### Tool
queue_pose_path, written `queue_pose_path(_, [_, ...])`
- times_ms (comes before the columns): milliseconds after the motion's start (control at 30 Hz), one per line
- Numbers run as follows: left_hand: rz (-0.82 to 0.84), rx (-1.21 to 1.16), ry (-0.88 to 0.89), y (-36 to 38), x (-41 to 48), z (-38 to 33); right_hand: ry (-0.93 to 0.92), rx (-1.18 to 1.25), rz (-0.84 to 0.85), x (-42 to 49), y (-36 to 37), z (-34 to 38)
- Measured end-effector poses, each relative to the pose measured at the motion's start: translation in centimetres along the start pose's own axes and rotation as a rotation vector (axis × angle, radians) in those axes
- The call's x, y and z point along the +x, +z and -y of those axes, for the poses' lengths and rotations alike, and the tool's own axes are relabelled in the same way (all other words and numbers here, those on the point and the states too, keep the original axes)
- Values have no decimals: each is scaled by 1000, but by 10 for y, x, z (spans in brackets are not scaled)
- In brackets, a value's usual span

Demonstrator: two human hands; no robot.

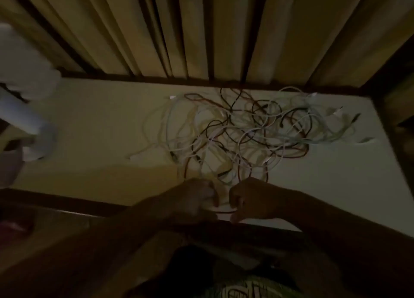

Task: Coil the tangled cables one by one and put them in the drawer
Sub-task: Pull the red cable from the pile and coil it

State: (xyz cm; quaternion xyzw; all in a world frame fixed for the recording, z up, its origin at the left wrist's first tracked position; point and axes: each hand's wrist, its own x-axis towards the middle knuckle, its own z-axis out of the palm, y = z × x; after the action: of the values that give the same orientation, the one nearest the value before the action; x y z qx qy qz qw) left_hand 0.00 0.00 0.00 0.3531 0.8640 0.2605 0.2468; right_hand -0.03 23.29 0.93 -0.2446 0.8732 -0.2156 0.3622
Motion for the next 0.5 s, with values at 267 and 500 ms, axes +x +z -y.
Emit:
queue_pose_path(267, [-305, 164, 107, 49, 6, 43, -173, -206, -215, 31, 26, -32])
queue_pose_path(500, [-574, 146, 191, 54, 17, 62, -235, -154, -530, 30, 33, -38])
